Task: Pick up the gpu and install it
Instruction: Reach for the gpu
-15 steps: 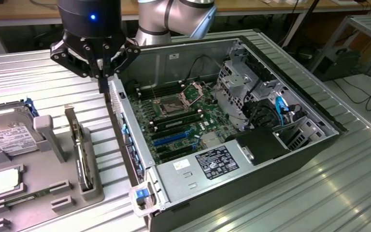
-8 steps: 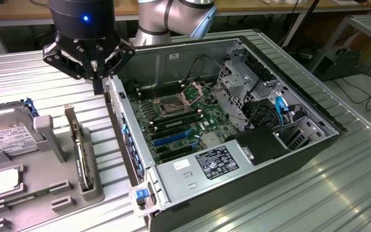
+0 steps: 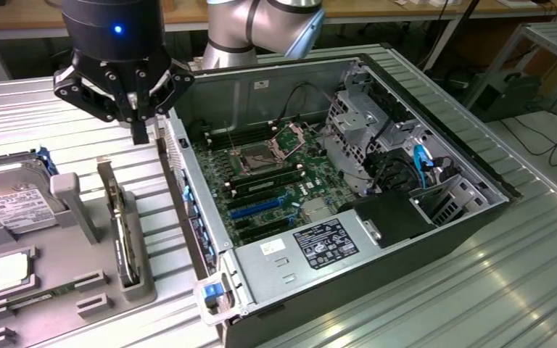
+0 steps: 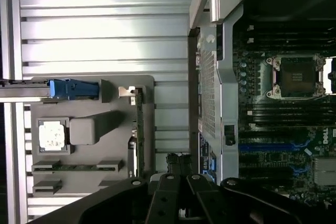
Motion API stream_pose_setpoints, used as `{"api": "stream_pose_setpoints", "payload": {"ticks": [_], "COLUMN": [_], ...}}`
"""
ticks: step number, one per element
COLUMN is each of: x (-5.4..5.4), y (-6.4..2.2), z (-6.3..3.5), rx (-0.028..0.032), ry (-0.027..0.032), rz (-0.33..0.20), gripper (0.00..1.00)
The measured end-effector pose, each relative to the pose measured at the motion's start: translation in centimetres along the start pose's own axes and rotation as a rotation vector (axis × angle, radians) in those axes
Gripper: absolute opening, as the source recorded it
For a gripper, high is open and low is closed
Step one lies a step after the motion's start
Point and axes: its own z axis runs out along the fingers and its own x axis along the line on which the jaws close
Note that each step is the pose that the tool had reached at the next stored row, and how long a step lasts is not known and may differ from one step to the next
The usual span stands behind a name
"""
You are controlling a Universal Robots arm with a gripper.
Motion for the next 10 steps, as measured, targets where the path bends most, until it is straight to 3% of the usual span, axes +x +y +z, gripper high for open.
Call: {"api": "stream_pose_setpoints", "payload": {"ticks": [10], "x": [1.8], "y": [-0.18], "z": [0.05], "rx": [0.0002], "ry": [0.0011], "rz": [-0.021], "gripper": [0.11]}}
